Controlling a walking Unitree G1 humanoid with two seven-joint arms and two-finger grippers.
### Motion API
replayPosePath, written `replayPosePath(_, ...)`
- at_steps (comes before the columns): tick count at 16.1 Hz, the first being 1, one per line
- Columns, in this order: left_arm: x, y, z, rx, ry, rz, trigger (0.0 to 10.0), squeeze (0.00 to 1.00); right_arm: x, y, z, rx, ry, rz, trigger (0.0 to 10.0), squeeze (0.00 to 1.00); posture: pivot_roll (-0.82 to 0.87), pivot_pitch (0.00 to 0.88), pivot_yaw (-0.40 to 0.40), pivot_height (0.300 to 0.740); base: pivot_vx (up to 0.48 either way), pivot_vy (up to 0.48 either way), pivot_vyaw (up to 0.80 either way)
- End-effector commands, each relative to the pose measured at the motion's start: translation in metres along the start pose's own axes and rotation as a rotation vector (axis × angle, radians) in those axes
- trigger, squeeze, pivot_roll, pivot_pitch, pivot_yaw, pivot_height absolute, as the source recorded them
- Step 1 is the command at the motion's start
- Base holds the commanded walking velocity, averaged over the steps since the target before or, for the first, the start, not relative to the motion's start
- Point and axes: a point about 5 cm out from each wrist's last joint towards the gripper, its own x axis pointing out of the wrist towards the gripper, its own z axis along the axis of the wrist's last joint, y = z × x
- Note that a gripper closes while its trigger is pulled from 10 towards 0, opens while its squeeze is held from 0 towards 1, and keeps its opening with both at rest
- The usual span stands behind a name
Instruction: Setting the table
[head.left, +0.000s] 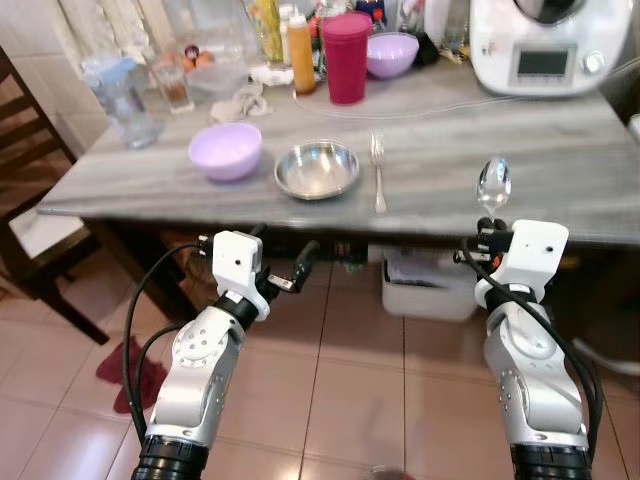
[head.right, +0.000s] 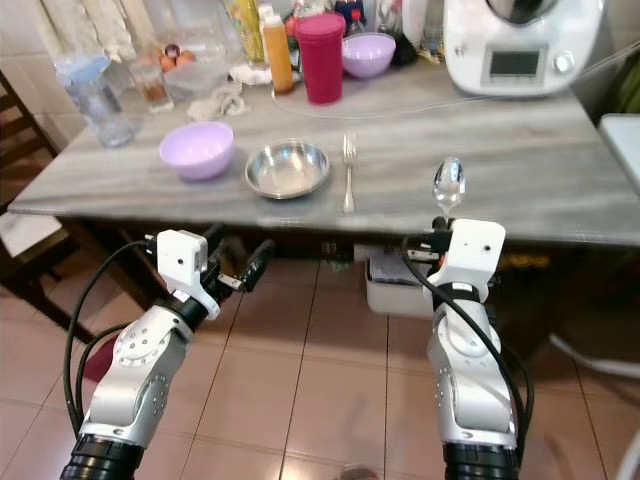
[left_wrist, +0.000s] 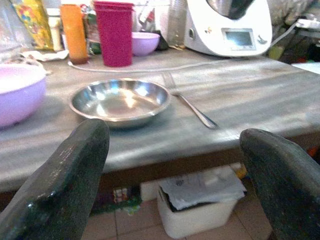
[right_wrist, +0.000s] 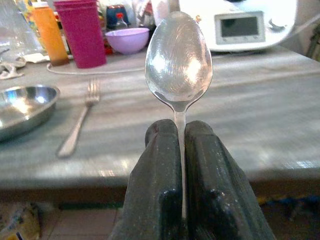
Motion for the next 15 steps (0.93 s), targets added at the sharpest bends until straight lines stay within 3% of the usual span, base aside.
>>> replayPosePath(1,-0.0035,0.0077,0.0012,0.019,0.004,0.026,10.0,0.0,-0.0005,0.0089,0.0036,0.007,-0.016,0.031,10.0,0.0,-0.24,0.095,0.082,0.74,0.42,0.0,0.0)
replayPosePath(12,-0.0065,0.0053,-0.0011,0.019,0.012,0.025,10.0,0.0,0.0005,0.0096,0.0028,0.021,-0.007,0.032,10.0,0.0,-0.24,0.091,0.075,0.74,0.405,0.0,-0.12)
replayPosePath(15,-0.0123,0.0061,0.0012,0.012,-0.01,0.037,10.0,0.0,0.0004,0.01,0.0025,0.019,-0.006,0.033,10.0,0.0,-0.23,0.094,0.072,0.74,0.0,0.0,0.0)
